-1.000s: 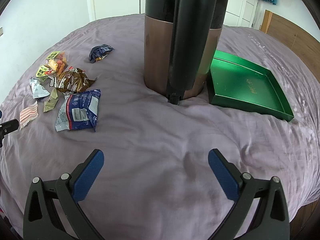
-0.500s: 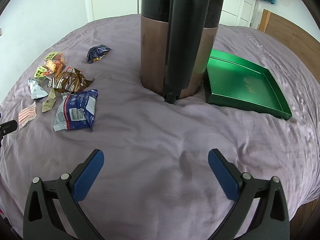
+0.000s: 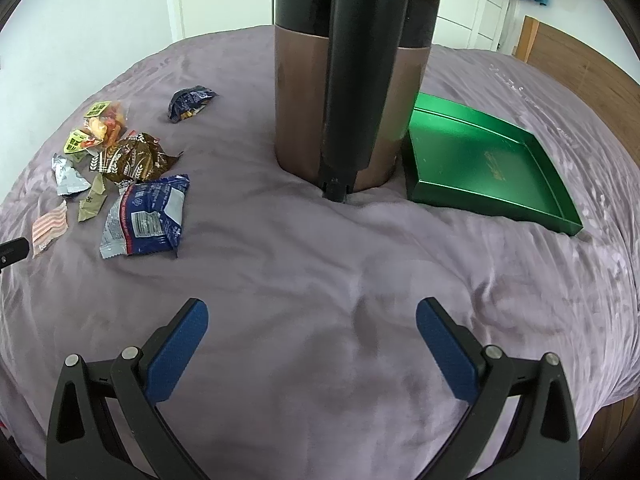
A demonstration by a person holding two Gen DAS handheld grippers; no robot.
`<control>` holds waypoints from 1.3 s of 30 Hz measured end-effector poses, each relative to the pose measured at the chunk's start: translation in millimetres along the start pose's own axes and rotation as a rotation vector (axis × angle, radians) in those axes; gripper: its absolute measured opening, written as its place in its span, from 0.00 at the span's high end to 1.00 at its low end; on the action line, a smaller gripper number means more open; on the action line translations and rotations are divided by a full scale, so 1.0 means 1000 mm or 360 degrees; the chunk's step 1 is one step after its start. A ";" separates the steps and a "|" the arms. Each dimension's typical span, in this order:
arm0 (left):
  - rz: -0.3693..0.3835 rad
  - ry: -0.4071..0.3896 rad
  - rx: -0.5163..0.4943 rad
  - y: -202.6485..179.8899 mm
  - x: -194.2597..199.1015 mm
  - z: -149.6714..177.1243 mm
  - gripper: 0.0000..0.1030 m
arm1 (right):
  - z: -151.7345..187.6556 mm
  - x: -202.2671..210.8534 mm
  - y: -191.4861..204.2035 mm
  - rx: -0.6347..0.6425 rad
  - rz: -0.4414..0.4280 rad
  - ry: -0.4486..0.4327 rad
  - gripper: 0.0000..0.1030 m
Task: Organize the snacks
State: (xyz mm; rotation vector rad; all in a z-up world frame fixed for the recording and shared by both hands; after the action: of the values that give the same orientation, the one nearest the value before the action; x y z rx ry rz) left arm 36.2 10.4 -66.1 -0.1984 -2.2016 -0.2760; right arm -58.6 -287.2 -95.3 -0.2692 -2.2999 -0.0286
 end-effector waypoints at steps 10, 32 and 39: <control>-0.0099 0.0013 0.0093 0.054 -0.009 0.000 0.01 | -0.007 0.001 0.014 0.0019 -0.0063 -0.0008 0.00; 0.0004 0.0071 -0.0131 0.020 -0.053 -0.014 0.01 | -0.051 -0.031 0.111 0.0260 -0.0234 0.0006 0.00; 0.0034 0.0123 -0.0277 0.009 -0.074 -0.013 0.01 | -0.056 -0.058 0.134 0.0277 -0.0289 0.0072 0.00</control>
State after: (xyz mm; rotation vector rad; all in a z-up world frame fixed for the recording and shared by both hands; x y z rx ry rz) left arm 92.9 11.9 -116.7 -0.3016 -2.0981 -0.4565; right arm 47.0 -173.2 -108.4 0.0301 -2.2585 0.0725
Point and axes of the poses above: each gripper's, at about its wrist camera, not at the fingertips, and x roughly against the way its jaws point, y to its left, z to its underside, the point moved 7 cm from there along -x, roughly the way its jaws point, and after that the axes turned 5 degrees about -y, right-handed, at the moved point
